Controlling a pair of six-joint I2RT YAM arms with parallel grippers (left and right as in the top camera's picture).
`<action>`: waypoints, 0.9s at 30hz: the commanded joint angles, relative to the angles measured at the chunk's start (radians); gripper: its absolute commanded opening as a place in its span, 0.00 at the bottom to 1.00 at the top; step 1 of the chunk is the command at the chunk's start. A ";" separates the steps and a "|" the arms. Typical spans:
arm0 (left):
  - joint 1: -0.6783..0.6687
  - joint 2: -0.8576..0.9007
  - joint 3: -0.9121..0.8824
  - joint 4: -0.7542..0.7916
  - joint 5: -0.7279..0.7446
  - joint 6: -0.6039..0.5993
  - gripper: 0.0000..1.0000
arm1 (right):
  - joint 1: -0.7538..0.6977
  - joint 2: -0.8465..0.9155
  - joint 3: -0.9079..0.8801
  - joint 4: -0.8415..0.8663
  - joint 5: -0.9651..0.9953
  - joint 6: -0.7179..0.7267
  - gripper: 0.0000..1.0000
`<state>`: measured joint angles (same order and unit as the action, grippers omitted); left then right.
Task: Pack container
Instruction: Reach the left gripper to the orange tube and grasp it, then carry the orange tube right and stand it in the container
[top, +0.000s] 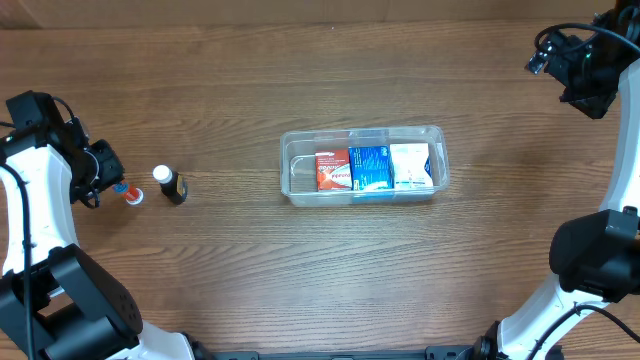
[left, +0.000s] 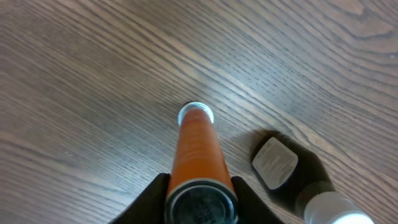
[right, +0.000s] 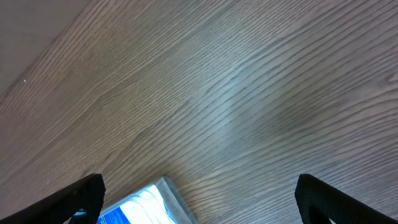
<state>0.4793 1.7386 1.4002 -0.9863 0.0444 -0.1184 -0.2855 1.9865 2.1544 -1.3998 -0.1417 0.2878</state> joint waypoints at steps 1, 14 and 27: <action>-0.002 0.004 0.035 -0.031 -0.003 0.039 0.12 | 0.002 -0.032 0.023 0.003 0.002 0.000 1.00; -0.347 -0.003 0.824 -0.610 0.143 0.036 0.04 | 0.002 -0.032 0.023 0.003 0.002 0.000 1.00; -0.977 0.173 0.693 -0.512 -0.057 -0.002 0.04 | 0.002 -0.032 0.023 0.003 0.002 0.000 1.00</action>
<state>-0.4736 1.8156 2.1296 -1.5097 0.0834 -0.1024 -0.2855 1.9865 2.1544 -1.3998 -0.1421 0.2878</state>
